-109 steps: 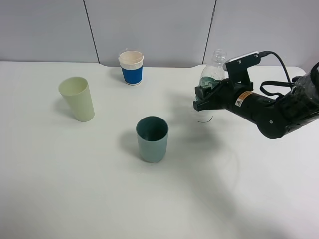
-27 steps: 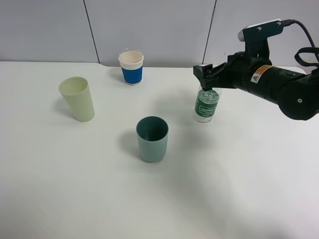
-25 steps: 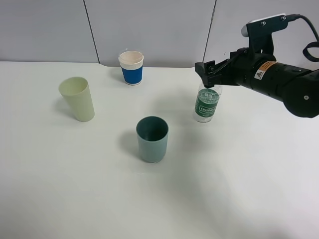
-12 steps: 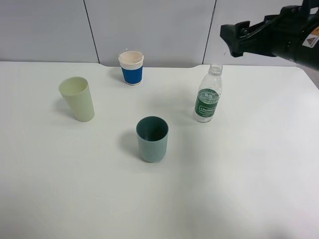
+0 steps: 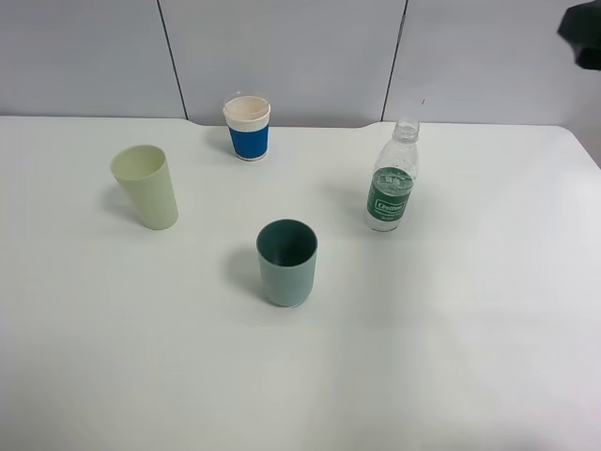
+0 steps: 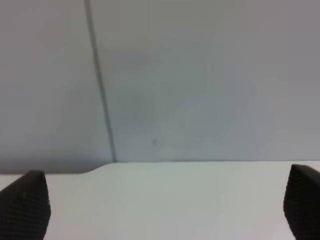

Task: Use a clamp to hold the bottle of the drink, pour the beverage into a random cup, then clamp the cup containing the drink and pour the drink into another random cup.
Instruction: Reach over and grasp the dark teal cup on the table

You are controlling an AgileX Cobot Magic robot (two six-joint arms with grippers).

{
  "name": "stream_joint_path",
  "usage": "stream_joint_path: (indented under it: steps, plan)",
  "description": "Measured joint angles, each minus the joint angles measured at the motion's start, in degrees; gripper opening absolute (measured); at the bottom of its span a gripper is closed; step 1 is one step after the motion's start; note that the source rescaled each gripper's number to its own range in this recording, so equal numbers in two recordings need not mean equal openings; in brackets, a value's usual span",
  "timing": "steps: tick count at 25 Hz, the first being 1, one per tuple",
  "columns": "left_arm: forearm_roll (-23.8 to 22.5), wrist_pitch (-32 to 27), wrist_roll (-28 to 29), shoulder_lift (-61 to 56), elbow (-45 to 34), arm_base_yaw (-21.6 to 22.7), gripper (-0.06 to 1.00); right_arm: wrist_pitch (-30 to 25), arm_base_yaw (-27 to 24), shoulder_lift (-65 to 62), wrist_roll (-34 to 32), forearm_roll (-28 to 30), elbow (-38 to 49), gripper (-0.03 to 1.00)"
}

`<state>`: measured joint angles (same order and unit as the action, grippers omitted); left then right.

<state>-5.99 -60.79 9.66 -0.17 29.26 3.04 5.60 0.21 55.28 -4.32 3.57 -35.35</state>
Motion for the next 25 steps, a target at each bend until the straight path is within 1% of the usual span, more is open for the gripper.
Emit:
stream_joint_path:
  steps: [2, 5, 11, 18, 25]
  plan:
    - [0.0, 0.0, 0.0, 0.0, 0.0, 0.0, 1.0, -2.9, -1.7, -4.0, -0.3, 0.0, 0.0, 1.0]
    - [0.0, 0.0, 0.0, 0.0, 0.0, 0.0, 1.0, -7.2, -2.6, -10.3, -0.4, 0.4, 0.0, 1.0]
    - [0.0, 0.0, 0.0, 0.0, 0.0, 0.0, 1.0, -15.7, -2.6, -21.7, -0.4, 1.6, 0.0, 1.0]
    - [0.0, 0.0, 0.0, 0.0, 0.0, 0.0, 1.0, -27.2, -2.6, -31.7, -0.8, 6.7, 0.0, 1.0]
    - [0.0, 0.0, 0.0, 0.0, 0.0, 0.0, 1.0, -37.9, -2.6, -39.4, -3.3, 7.0, 0.0, 1.0]
